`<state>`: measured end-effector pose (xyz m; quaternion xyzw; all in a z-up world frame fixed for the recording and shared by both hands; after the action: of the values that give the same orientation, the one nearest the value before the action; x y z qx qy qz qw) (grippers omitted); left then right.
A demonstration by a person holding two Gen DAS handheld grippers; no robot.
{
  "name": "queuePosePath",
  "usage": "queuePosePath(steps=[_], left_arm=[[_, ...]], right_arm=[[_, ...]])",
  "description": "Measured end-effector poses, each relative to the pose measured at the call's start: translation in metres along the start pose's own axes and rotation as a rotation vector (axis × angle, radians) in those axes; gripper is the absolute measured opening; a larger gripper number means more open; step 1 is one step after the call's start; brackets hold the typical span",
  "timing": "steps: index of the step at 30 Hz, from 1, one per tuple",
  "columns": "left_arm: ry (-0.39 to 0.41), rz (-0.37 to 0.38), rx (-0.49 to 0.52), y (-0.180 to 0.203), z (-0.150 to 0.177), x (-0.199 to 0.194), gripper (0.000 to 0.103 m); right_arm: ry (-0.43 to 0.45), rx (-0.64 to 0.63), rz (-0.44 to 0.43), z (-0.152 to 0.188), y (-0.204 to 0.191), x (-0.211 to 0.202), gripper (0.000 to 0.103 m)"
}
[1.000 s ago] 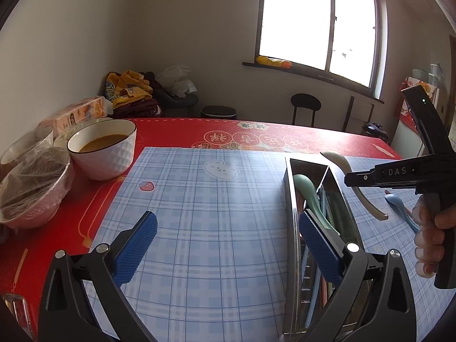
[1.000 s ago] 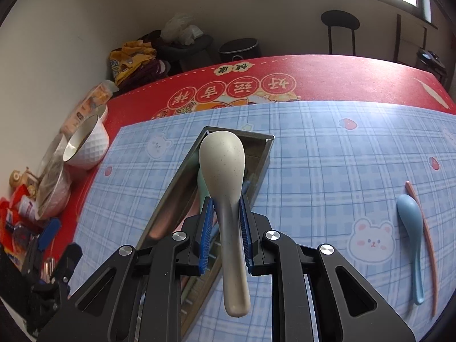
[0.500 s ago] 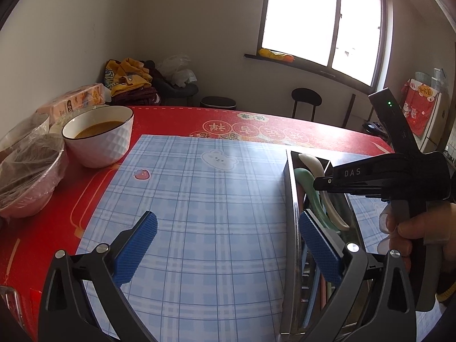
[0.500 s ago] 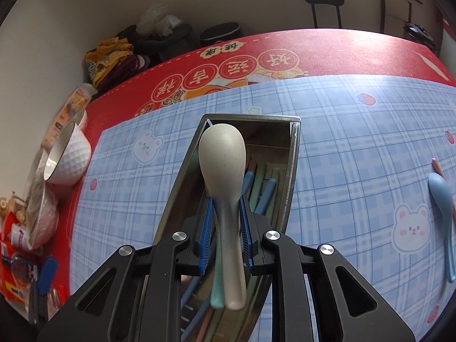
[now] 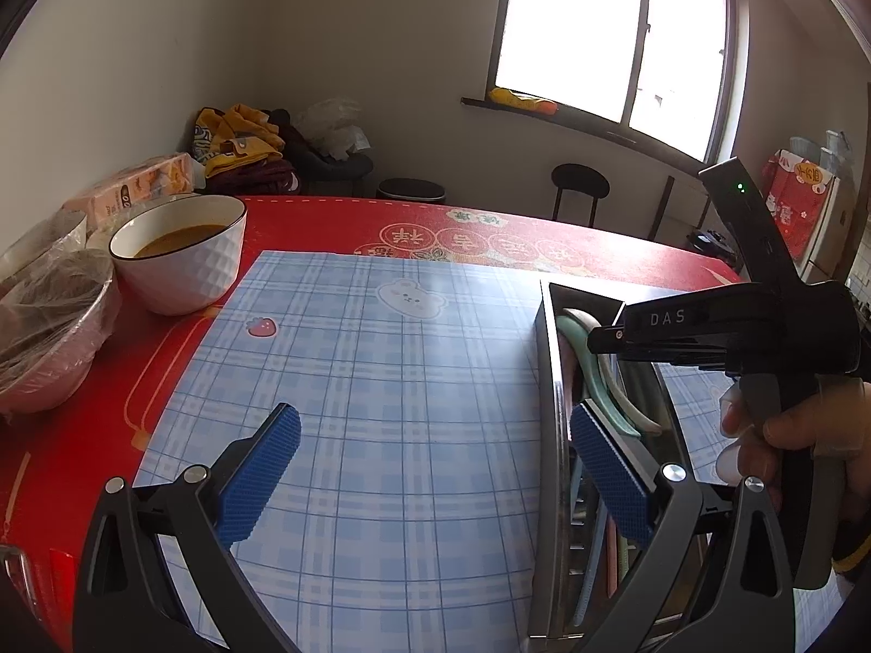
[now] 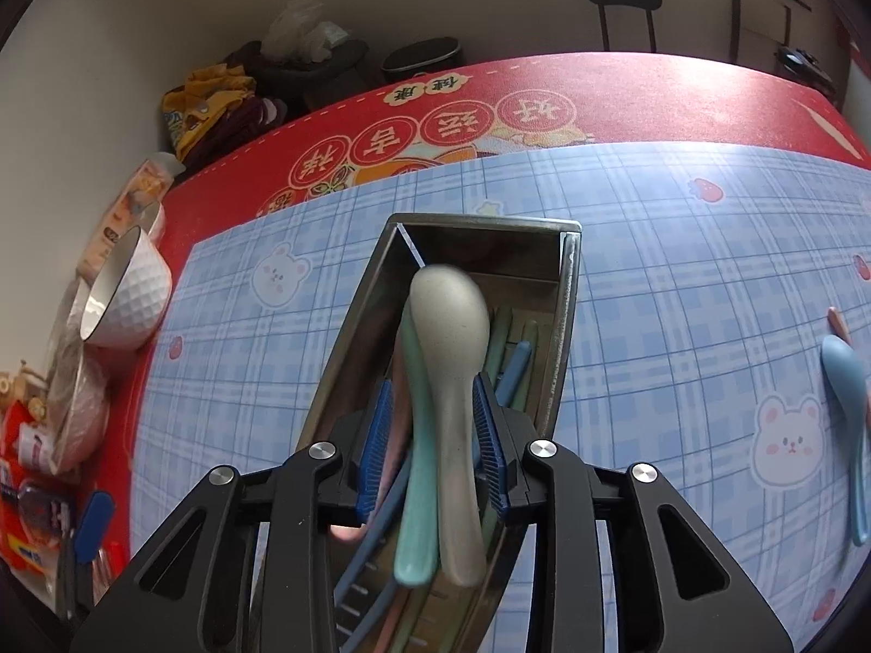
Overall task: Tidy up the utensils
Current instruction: 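Lower the white spoon into the steel tray with the right tool and release, then move the left tool over the blue spoon and grasp its handle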
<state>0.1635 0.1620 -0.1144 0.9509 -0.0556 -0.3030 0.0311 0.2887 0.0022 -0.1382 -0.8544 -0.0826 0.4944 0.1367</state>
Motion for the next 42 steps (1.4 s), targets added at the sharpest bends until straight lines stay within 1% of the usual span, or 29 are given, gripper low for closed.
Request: queuePosePath(steps=[3, 7, 12, 17, 18, 20, 22, 25, 27, 30, 34, 38, 42], left_arm=[[0.005, 0.003, -0.004, 0.0, 0.0, -0.001, 0.097], [0.004, 0.001, -0.008, -0.001, 0.0, 0.0, 0.097], [-0.001, -0.007, -0.012, -0.002, 0.0, 0.002, 0.097], [0.015, -0.025, -0.021, -0.005, 0.0, 0.001, 0.097], [0.021, -0.034, -0.024, -0.006, 0.0, 0.001, 0.097], [0.03, -0.075, -0.035, -0.008, 0.001, 0.002, 0.097], [0.04, -0.106, -0.042, -0.009, 0.0, 0.002, 0.097], [0.065, -0.145, -0.045, -0.007, -0.005, -0.004, 0.097], [0.086, -0.175, -0.037, -0.002, -0.01, -0.012, 0.097], [0.097, -0.187, -0.022, 0.016, -0.017, -0.024, 0.097], [0.119, -0.152, 0.025, 0.061, -0.027, -0.039, 0.097], [0.108, -0.046, 0.085, 0.119, -0.033, -0.04, 0.097], [0.049, 0.037, 0.143, 0.178, -0.029, -0.023, 0.097]], right_arm=[[0.034, -0.031, -0.003, -0.003, -0.001, -0.012, 0.035], [0.107, -0.093, 0.009, -0.005, 0.002, -0.033, 0.035], [0.204, -0.153, 0.028, -0.003, 0.027, -0.062, 0.035], [0.272, -0.135, 0.04, 0.003, 0.08, -0.088, 0.035], [0.283, -0.125, 0.043, 0.006, 0.093, -0.094, 0.035], [0.296, -0.109, 0.049, 0.013, 0.12, -0.103, 0.035], [0.297, -0.092, 0.068, 0.023, 0.149, -0.11, 0.035], [0.265, -0.068, 0.098, 0.036, 0.191, -0.114, 0.035], [0.267, -0.049, 0.111, 0.042, 0.216, -0.12, 0.035], [0.273, -0.019, 0.107, 0.047, 0.246, -0.128, 0.035], [0.283, -0.008, 0.112, 0.049, 0.27, -0.131, 0.035], [0.276, -0.001, 0.11, 0.047, 0.287, -0.128, 0.035], [0.294, -0.008, 0.106, 0.044, 0.301, -0.131, 0.035]])
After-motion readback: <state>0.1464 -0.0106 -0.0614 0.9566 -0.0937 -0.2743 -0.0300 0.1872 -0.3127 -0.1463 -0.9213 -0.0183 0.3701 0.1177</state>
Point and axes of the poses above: each gripper's, at about its wrist camera, not at the fingertips, and x roughly the way its jaws point, y to its right, z to its underside, the point moved 3 cm from there along x, roughly the way its jaws point, and after that the axes turned 2 degrees about x, right-handed, at the moved point
